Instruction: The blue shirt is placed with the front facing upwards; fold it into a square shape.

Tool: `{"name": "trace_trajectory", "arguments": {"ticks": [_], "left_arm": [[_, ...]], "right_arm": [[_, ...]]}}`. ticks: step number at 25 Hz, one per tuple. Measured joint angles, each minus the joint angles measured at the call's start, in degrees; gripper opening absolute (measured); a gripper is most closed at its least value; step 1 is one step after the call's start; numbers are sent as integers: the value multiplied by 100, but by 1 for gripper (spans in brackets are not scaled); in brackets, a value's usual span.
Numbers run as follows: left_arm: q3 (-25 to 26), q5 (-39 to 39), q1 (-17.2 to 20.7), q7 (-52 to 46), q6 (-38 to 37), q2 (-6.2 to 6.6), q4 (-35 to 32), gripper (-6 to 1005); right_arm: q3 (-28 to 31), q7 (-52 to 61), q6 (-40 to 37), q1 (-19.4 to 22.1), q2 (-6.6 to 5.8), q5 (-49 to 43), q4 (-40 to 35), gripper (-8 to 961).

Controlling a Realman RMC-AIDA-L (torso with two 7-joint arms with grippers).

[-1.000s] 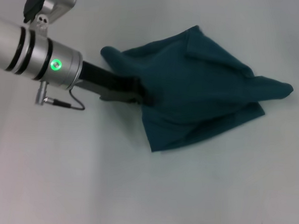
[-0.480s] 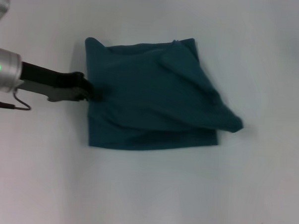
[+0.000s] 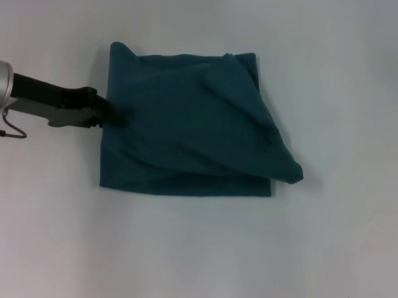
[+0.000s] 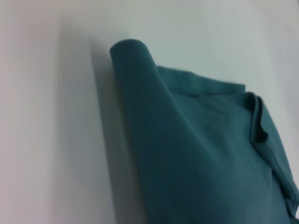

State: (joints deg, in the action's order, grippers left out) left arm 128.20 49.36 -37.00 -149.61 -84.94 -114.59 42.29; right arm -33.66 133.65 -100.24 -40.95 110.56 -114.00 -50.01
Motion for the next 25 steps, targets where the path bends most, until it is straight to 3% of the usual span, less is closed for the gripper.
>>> {"name": "trace_trajectory", "arguments": {"ticks": [7, 13, 17, 25], "left_arm": [[871, -45, 154, -29, -478, 125, 316, 327], [1783, 92, 447, 29, -1229, -135, 1237, 609], [1995, 470, 591, 63, -1498, -159, 1359, 693], [2649, 600, 701, 109, -1696, -17, 1343, 842]], "right_arm": [[-29, -35, 34, 16, 0, -40, 0, 782], [-105, -89, 92, -14, -14, -497, -97, 778], [-602, -146, 330, -157, 23, -1317, -230, 776], [-1789, -144, 875, -486, 230, -2197, -280, 772]]}}
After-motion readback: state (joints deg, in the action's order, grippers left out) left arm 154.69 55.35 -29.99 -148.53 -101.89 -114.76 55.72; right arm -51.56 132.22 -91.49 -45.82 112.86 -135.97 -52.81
